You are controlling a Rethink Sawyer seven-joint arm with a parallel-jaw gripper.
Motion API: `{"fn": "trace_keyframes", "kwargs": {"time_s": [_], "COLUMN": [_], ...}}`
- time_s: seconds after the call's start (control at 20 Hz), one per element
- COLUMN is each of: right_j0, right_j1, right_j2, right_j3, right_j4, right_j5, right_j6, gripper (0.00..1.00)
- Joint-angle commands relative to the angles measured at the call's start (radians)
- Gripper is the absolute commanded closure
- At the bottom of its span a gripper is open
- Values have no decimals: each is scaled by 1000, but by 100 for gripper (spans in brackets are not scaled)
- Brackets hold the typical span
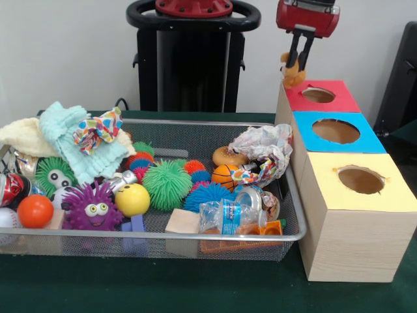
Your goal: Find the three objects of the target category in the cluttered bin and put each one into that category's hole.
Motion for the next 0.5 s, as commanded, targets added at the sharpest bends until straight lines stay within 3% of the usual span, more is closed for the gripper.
{"fn": "trace_keyframes", "kwargs": {"time_s": [0.05, 0.5], "right_j0": [19, 57], "right_j1": [49, 63], "right_j2": [-19, -47], "right_j3": [-79, -87], "right_j4": [67, 106], "right_j5": [15, 18], "right_j6": [256, 253], "gripper": [100, 100]}}
